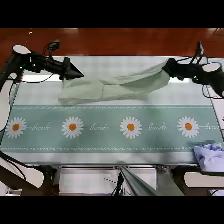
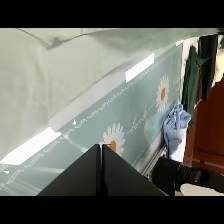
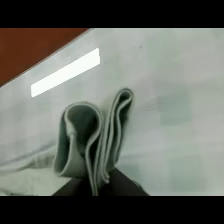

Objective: Fold the shirts.

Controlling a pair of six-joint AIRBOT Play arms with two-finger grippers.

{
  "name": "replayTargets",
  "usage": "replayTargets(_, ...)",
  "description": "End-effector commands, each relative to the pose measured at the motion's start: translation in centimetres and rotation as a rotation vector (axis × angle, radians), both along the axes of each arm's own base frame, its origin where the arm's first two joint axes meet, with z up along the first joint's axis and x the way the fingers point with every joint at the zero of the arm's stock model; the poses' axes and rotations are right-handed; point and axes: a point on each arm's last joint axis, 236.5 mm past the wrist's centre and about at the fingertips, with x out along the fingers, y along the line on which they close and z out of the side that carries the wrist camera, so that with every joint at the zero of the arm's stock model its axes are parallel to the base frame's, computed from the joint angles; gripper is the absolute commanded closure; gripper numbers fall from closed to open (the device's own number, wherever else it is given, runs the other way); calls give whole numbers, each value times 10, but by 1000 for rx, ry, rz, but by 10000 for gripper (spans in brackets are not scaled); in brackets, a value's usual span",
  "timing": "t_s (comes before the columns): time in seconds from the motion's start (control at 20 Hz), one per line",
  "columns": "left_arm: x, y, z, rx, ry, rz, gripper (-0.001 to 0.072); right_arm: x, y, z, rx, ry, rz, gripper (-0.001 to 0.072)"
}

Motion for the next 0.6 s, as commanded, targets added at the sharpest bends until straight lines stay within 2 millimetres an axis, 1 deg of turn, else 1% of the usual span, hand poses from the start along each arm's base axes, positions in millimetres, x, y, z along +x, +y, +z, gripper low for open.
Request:
replayTargets(0.0,-12,-43,1,5,-30,-72,683,-36,8,72,-110,-98,87,682)
replayTargets(0.1,-18,-74,2,10,-60,-104,683,-53,11,107,-143,-147,79,682)
replayTargets(0.25,-20,-120,-1,21,-95,-95,683,-77,16,145,-183,-194,49,682)
replayTargets(0.35,-27,-150,-1,22,-102,-88,683,-97,24,161,-181,-192,45,682)
replayTargets(0.4,-34,-165,-1,20,-104,-101,683,-107,29,167,-173,-186,51,682)
replayTargets(0.55,-68,-213,-2,17,-125,-183,683,-138,45,183,-166,-183,82,682)
